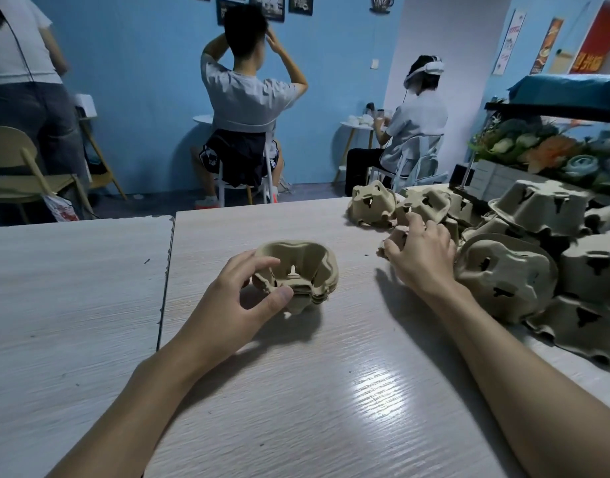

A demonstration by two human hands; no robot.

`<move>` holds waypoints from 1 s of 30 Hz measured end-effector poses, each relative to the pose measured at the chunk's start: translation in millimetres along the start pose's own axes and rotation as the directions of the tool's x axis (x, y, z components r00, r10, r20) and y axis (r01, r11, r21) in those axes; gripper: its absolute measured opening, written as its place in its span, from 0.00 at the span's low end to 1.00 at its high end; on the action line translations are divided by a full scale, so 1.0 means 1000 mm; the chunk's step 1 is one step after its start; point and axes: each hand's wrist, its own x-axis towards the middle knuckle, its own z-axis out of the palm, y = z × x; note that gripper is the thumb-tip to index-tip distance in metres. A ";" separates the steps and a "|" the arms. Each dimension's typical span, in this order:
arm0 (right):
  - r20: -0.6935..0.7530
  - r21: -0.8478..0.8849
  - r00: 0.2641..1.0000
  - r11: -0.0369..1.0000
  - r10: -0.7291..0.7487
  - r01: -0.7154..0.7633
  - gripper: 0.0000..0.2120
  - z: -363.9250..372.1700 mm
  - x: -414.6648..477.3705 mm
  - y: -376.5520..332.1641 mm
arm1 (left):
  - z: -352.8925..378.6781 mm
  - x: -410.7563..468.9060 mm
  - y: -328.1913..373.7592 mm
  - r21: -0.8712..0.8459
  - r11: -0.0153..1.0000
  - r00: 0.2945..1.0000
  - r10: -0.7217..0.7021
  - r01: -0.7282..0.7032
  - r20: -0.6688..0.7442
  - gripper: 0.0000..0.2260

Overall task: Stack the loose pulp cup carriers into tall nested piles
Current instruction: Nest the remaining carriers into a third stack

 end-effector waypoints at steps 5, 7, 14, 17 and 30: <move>0.032 0.000 0.999 1.000 0.011 -0.011 0.23 -0.004 -0.001 -0.003 | 0.001 0.000 0.003 0.002 1.000 1.000 -0.011 0.011 -0.006 0.26; 0.085 0.043 0.996 0.999 0.004 -0.008 0.24 -0.004 -0.001 -0.004 | 0.001 -0.001 0.002 0.006 1.000 1.000 -0.009 0.009 -0.007 0.26; 0.022 0.605 0.996 0.795 -0.082 0.052 0.28 -0.012 -0.003 -0.012 | 0.001 0.000 0.001 0.008 1.000 1.000 0.005 -0.005 -0.016 0.26; 0.044 0.660 0.980 0.742 -0.196 0.119 0.35 -0.013 -0.007 -0.018 | 0.000 0.000 -0.001 0.011 1.000 1.000 0.020 -0.020 -0.012 0.23; 0.196 0.560 0.934 0.816 -0.298 0.143 0.32 -0.016 -0.013 -0.020 | 0.000 -0.001 0.003 0.028 0.999 1.000 0.019 -0.019 -0.007 0.24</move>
